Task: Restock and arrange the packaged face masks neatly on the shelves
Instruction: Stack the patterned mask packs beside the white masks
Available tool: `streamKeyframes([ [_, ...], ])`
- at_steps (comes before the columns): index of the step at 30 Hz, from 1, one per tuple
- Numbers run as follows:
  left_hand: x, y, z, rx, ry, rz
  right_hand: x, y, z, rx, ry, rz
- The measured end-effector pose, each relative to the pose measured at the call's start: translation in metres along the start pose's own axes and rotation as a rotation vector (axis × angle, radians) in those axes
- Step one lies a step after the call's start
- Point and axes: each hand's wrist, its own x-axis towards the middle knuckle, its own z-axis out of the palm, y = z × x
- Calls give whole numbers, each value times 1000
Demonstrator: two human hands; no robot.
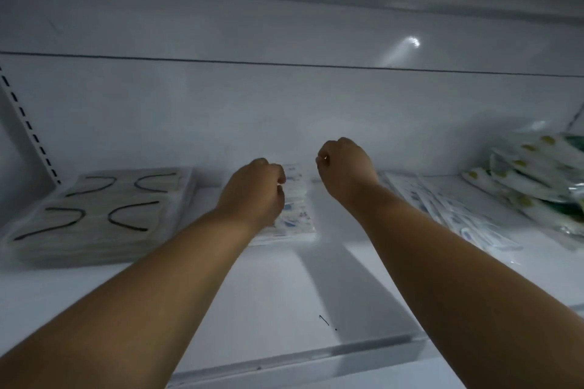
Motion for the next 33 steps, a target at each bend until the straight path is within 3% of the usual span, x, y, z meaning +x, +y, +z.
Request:
streamKeyframes([
  [6,-12,54,12,-119,-51,27,-45,33,-27,101,147,44],
  [13,-14,143,51,-241,-189,6,-77,125,-45,154,124,156],
  [15,-11,169,61,-238,-259,-51,-80,158,-50,91,45,198],
  [20,-5,212,88,-77,-350,-199,-91,206,-48,-77,-418,244],
  [23,3,227,96,-273,-279,-413,-96,220,-48,20,-376,98],
  [26,9,230,103,-588,-141,-616,-94,238,-57,78,-332,124],
  [29,6,235,108,-887,-76,-747,-97,244,-59,168,-428,155],
  [33,9,245,114,-819,-21,-738,-107,240,-60,409,-379,24],
])
